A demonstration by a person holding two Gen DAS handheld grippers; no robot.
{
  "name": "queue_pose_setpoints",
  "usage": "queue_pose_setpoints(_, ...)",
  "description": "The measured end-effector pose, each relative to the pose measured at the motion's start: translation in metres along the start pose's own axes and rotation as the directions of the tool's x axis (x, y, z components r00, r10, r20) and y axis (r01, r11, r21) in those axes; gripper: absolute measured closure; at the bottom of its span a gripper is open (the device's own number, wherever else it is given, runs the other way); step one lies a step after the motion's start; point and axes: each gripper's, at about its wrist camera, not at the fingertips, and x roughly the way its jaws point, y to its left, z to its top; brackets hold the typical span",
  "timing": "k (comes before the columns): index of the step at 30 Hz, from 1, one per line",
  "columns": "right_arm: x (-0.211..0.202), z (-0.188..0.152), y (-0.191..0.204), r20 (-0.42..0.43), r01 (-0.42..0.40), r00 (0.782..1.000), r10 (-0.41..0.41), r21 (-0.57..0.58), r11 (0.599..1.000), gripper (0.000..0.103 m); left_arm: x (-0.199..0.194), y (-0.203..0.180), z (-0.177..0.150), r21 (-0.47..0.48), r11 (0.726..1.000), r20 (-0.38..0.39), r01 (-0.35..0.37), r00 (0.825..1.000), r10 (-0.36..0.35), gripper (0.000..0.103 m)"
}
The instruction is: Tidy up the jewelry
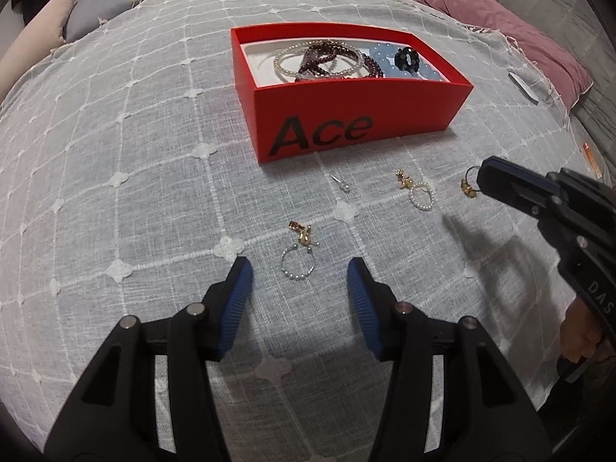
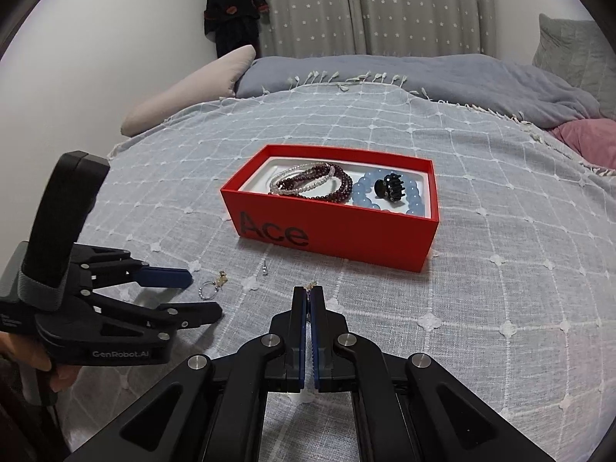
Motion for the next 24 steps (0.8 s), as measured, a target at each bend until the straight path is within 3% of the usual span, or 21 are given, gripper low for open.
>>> queue_pose_setpoints(3,-0.0016,0.0008,-0.0004,0.005,-0.002,1.000,0.002,0.005,1.000,0.102,0.0016,-0.0056,-0.0007,0.034,0.999,0.009,-0.025,1.000,0.025,0.051)
queue_pose_setpoints(7,-0.0019,0.0016,-0.0011,0.005,-0.005,1.000,0.005,0.009,1.000,0.102,0.0014,-0.0066,0.0001,0.054,0.998,0.016,-0.036,0.999,0.035,0.069)
queue_pose_setpoints(14,-0.0061,0.0038,-0.0003,0.016,-0.013,1.000,0.013,0.011,1.000,0.101,0.0034,-0.0078,-0.0001,0.075,0.996,0.025,-0.047,0.999,0.046,0.071)
queue_pose_setpoints(18,-0.0079,0.0040,-0.0003,0.020,-0.016,1.000,0.016,0.011,1.000,0.101,0.0037,-0.0102,-0.0003,0.081,0.995,0.029,-0.052,0.998,0.050,0.083)
queue_pose_setpoints(24,-0.0075,0.0043,0.0003,0.022,-0.014,1.000,0.013,0.011,1.000,0.101,0.0015,-0.0103,0.0000,0.076,0.996,0.026,-0.054,0.998,0.052,0.083)
